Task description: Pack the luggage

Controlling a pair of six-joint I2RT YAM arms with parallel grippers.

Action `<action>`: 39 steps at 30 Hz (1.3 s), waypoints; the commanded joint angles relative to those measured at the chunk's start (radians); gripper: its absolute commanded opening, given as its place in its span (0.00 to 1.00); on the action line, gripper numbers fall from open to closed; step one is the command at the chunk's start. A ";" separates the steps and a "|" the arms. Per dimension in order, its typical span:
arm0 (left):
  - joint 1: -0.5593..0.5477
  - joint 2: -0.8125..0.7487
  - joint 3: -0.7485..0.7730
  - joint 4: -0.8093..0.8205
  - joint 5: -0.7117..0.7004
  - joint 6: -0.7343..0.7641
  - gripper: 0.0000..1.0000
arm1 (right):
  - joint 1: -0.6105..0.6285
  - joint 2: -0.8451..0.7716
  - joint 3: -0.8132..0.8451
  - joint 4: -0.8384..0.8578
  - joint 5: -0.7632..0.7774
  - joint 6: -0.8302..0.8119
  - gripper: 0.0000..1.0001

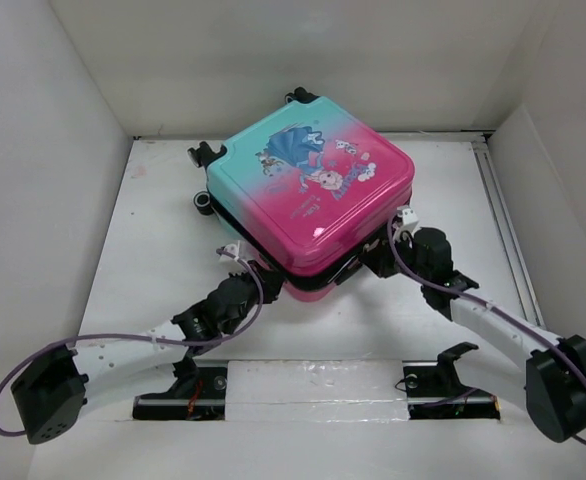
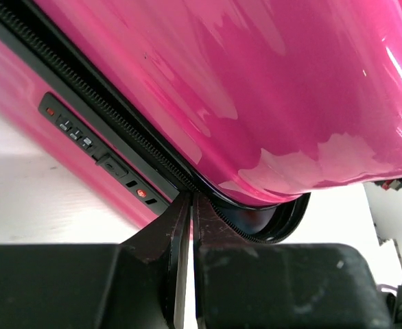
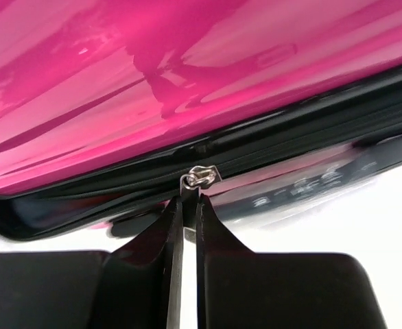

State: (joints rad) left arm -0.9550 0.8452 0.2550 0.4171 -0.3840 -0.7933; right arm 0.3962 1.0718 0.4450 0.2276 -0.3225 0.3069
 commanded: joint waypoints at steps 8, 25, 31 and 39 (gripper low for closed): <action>-0.027 0.147 0.047 0.158 0.086 -0.003 0.01 | 0.263 -0.171 -0.029 -0.149 -0.041 0.109 0.00; -0.027 0.255 0.138 0.255 0.143 0.020 0.01 | 0.730 0.172 0.080 0.248 0.393 0.273 0.00; -0.027 0.087 0.148 0.051 -0.031 0.029 0.38 | 0.730 0.102 0.058 0.208 0.453 0.262 0.00; 0.165 -0.124 0.176 -0.045 -0.213 -0.035 0.90 | 0.730 0.002 0.027 0.131 0.425 0.250 0.00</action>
State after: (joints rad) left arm -0.8841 0.7387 0.3676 0.3508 -0.5327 -0.8040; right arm 1.0882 1.1294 0.4664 0.2886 0.2092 0.5480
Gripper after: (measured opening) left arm 0.884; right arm 0.135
